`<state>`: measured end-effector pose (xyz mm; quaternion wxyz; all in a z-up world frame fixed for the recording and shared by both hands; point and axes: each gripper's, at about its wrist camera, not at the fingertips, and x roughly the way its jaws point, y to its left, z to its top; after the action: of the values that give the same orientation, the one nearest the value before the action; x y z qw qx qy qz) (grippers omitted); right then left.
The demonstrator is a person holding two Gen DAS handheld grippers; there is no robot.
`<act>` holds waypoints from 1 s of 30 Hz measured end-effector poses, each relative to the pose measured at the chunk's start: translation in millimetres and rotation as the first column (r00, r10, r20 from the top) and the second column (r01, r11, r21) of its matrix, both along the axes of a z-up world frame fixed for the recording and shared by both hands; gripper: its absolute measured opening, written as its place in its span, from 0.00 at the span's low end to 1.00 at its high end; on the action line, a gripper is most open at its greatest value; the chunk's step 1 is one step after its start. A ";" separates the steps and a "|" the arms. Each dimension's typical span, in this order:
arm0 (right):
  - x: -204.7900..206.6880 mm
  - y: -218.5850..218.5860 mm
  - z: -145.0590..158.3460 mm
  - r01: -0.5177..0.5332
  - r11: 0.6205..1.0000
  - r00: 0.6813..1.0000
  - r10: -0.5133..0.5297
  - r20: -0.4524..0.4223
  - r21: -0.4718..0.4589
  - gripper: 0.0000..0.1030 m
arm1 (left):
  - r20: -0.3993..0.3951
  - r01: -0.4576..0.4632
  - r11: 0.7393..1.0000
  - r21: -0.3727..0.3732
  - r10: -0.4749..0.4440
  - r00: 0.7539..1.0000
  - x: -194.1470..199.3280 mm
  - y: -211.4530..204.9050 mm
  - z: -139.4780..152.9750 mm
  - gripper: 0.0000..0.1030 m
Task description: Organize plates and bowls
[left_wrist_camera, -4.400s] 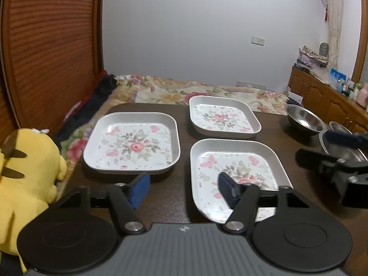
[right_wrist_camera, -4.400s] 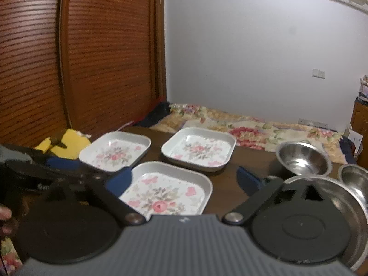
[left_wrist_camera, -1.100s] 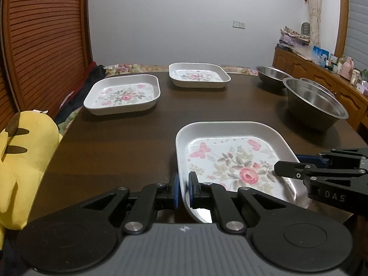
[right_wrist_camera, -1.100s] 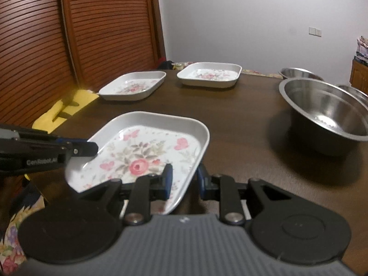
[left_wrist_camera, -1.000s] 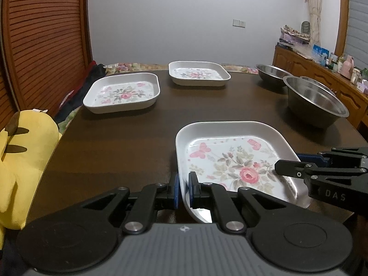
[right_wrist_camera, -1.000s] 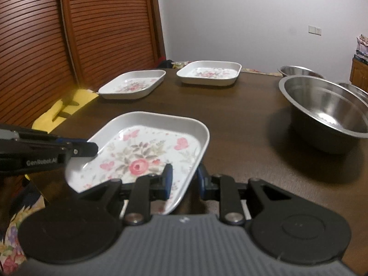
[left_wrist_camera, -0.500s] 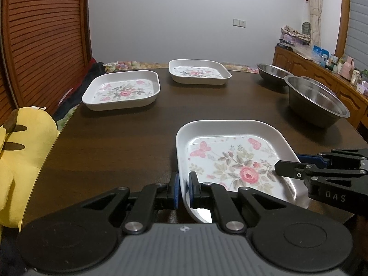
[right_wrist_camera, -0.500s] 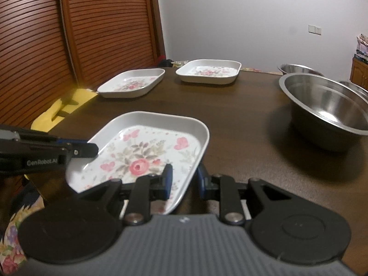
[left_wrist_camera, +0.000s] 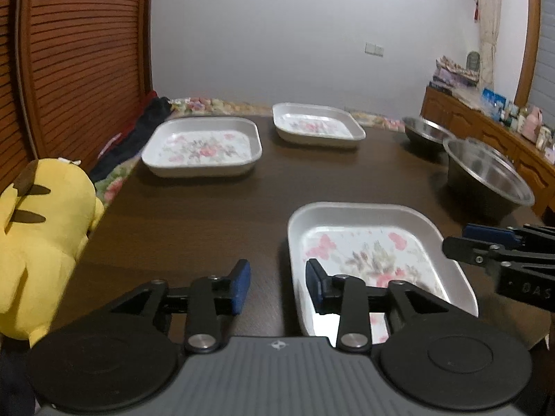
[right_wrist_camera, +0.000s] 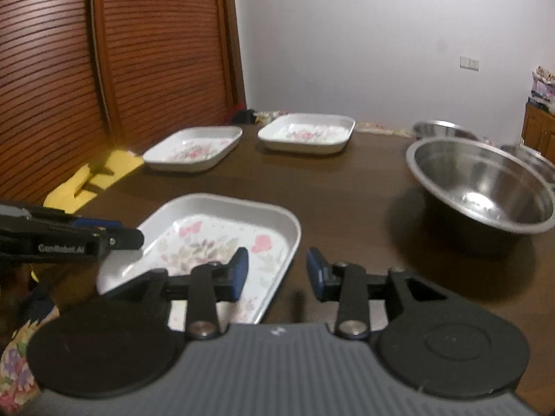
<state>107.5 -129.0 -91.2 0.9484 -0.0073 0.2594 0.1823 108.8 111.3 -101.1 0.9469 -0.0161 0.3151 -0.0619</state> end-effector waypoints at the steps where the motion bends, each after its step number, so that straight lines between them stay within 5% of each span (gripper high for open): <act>1: 0.9 -0.9 4.6 -0.004 1.000 1.000 0.004 0.011 0.002 0.38 | 0.009 -0.001 1.000 -0.002 0.001 1.000 1.2 2.6 3.6 0.44; 14: 46.6 26.4 53.4 -0.114 0.993 0.992 0.113 0.061 0.020 0.42 | 0.075 -0.024 0.999 0.038 0.021 0.997 50.9 39.0 39.4 0.51; 30: 134.9 80.8 48.2 -0.164 0.984 0.978 0.171 -0.119 0.071 0.42 | 0.030 -0.014 0.996 0.091 0.011 0.999 146.0 93.7 37.9 0.51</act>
<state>242.4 -48.3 -43.0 0.9114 0.0110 0.3109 0.2694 254.8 204.9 -63.2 0.9516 0.0259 0.3034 -0.0419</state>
